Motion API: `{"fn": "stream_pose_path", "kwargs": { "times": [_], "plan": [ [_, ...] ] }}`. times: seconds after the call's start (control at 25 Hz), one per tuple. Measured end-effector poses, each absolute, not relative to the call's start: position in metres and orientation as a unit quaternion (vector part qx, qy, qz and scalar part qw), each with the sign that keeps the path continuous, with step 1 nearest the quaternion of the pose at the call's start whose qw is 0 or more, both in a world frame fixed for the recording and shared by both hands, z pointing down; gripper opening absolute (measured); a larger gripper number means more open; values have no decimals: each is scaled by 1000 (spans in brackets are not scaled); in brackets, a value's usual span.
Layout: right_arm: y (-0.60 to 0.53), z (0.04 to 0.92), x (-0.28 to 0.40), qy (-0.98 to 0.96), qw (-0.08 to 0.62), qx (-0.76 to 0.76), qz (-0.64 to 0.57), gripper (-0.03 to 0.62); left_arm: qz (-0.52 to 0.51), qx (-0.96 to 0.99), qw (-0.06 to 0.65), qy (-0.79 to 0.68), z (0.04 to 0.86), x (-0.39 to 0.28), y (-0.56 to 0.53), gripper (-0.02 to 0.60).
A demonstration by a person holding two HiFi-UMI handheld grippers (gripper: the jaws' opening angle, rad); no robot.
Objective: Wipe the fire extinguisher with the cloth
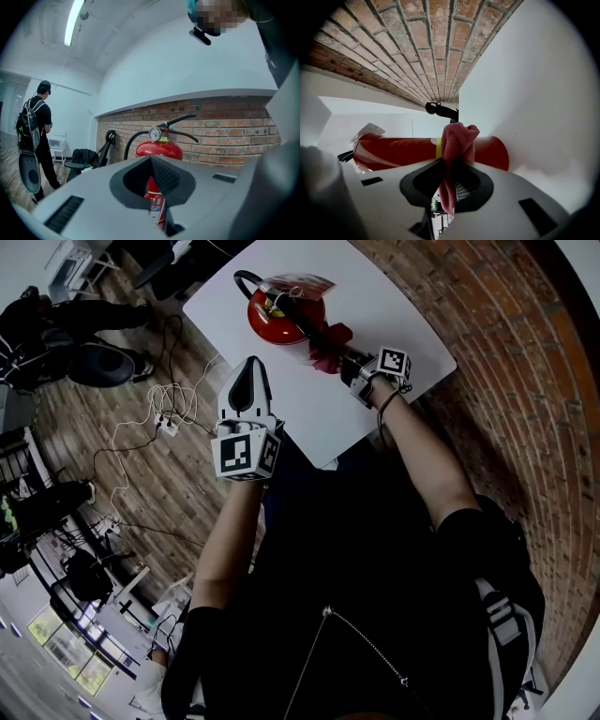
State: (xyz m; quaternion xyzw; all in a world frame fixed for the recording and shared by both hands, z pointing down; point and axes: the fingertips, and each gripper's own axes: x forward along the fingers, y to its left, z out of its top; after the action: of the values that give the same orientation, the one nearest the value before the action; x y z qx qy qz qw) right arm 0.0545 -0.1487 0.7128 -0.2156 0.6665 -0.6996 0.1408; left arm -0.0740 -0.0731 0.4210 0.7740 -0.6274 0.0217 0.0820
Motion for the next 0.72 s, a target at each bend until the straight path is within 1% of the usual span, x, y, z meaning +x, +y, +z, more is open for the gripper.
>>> {"fn": "stream_pose_path", "kwargs": {
  "times": [0.72],
  "plan": [
    [-146, 654, 53, 678, 171, -188, -690, 69, 11, 779, 82, -622, 415, -64, -77, 8]
  ]
}}
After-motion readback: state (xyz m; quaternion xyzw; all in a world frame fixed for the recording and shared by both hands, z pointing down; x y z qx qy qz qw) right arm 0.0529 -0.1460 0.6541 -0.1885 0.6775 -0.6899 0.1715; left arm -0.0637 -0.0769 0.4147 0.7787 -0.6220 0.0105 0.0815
